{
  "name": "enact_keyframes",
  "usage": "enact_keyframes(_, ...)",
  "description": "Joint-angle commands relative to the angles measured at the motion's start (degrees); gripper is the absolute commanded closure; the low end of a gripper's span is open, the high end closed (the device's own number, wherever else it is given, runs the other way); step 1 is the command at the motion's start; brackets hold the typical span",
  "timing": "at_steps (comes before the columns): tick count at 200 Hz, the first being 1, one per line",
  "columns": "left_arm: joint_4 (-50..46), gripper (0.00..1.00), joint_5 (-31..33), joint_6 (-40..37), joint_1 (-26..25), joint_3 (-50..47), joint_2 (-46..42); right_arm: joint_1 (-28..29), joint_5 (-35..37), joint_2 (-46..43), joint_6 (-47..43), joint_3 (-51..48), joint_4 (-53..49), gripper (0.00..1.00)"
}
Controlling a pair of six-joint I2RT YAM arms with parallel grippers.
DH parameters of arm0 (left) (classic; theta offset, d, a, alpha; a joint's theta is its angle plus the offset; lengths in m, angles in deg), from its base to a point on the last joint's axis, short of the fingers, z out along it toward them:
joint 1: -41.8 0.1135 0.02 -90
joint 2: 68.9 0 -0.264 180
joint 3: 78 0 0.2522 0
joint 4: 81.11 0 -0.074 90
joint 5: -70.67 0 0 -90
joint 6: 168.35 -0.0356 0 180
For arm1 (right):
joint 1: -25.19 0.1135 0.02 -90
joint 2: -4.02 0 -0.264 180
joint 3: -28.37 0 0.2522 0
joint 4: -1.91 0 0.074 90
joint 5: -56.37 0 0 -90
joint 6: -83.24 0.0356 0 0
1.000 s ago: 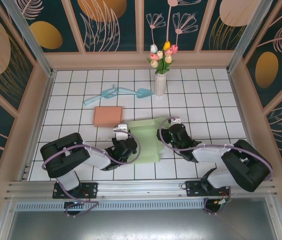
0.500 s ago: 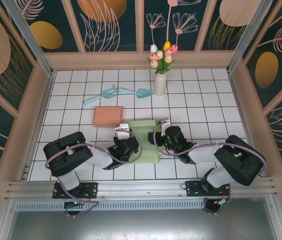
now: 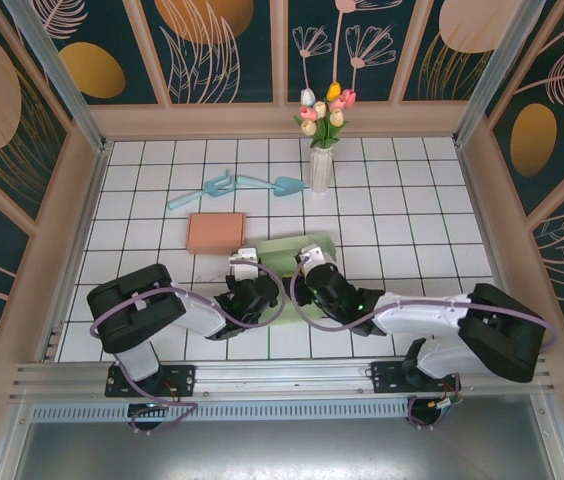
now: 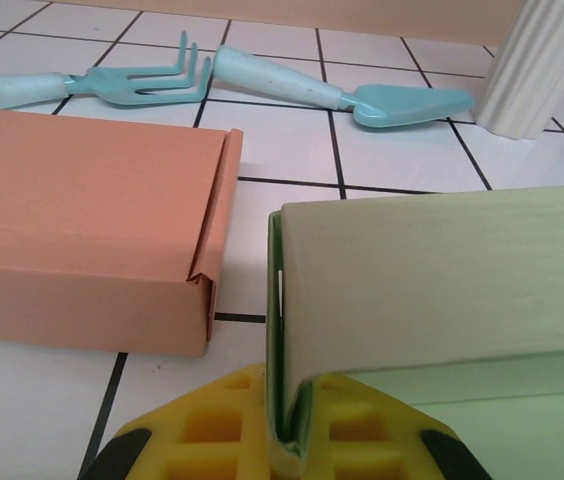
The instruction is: Fold the paper box
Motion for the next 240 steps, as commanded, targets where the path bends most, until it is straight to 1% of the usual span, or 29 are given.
enact_keyframes(1, -6.30, 1.00, 1.42, 1.35, -0.06, -1.35, -0.43, 4.44, 16.16, -4.32, 0.78, 4.48, -20.39, 0.55)
enact_keyframes(23, -4.41, 1.00, 1.09, 1.33, -0.09, -3.90, -3.70, 5.16, 19.07, -7.73, 2.14, 9.61, -32.64, 0.53)
enact_keyframes(37, -3.21, 1.00, 1.21, 0.96, -0.09, -5.36, -5.22, 5.09, 22.78, -9.39, -0.46, 13.06, -37.66, 0.50)
enact_keyframes(48, -2.43, 1.00, 0.94, 0.73, -0.05, -6.31, -6.28, 4.60, 24.98, -10.59, -9.41, 14.76, -36.58, 0.47)
enact_keyframes(56, -2.01, 1.00, 0.39, 0.53, -0.09, -6.73, -6.81, 4.10, 25.96, -11.33, -17.77, 15.55, -34.35, 0.42)
enact_keyframes(67, -1.93, 1.00, -0.20, 0.52, -0.07, -7.18, -7.40, 1.97, 25.82, -12.26, -27.12, 16.68, -30.53, 0.32)
enact_keyframes(74, -1.76, 1.00, -0.55, 0.69, -0.05, -7.39, -7.66, -0.44, 22.89, -12.82, -32.51, 17.69, -29.13, 0.30)
enact_keyframes(90, -0.24, 1.00, -1.06, 0.22, -0.07, -8.22, -7.85, -7.59, 7.90, -13.00, -41.96, 20.93, -31.07, 0.31)
enact_keyframes(95, 0.06, 1.00, -1.08, 0.10, -0.05, -8.39, -7.78, -9.16, 4.59, -12.89, -44.37, 21.66, -31.66, 0.30)
enact_keyframes(110, 1.56, 1.00, -1.08, -1.19, -0.09, -8.82, -7.47, -12.83, -0.73, -12.49, -52.70, 21.73, -32.50, 0.30)
enact_keyframes(127, 2.38, 1.00, -1.33, -2.64, -0.08, -8.77, -7.42, -16.75, -6.99, -12.62, -63.40, 19.04, -33.29, 0.30)
enact_keyframes(140, 2.70, 1.00, -1.54, -3.08, -0.09, -8.89, -7.82, -20.94, -15.26, -13.57, -70.68, 15.86, -33.35, 0.29)
enact_keyframes(148, 3.15, 1.00, -1.75, -3.16, -0.07, -9.22, -8.17, -24.01, -19.68, -14.16, -73.64, 14.42, -32.58, 0.29)
enact_keyframes(154, 3.70, 1.00, -2.14, -3.26, -0.09, -9.73, -8.54, -26.39, -22.91, -14.41, -74.78, 13.29, -31.54, 0.29)
enact_keyframes(165, 5.08, 1.00, -2.66, -3.38, -0.09, -10.78, -9.28, -30.32, -26.25, -14.58, -75.88, 11.72, -29.69, 0.29)
enact_keyframes(173, 6.41, 1.00, -3.01, -3.85, -0.08, -11.74, -9.75, -31.57, -27.99, -14.37, -76.52, 10.54, -28.61, 0.28)
enact_keyframes(179, 7.08, 1.00, -3.20, -4.13, -0.09, -12.29, -10.05, -33.91, -28.83, -14.21, -77.01, 9.60, -28.01, 0.29)
enact_keyframes(186, 7.39, 1.00, -3.39, -4.44, -0.08, -12.66, -10.44, -34.77, -29.43, -14.06, -77.92, 8.37, -27.32, 0.29)
enact_keyframes(205, 7.73, 1.00, -4.15, -5.31, -0.07, -12.72, -11.04, -34.99, -30.19, -12.52, -78.77, 6.09, -25.37, 0.28)
enact_keyframes(226, 7.96, 1.00, -5.07, -5.15, -0.09, -12.45, -11.15, -34.58, -33.67, -10.34, -77.62, 6.80, -25.02, 0.29)
enact_keyframes(240, 8.54, 1.00, -5.56, -4.96, -0.05, -12.63, -11.04, -33.39, -33.82, -8.79, -75.92, 7.38, -23.52, 0.30)
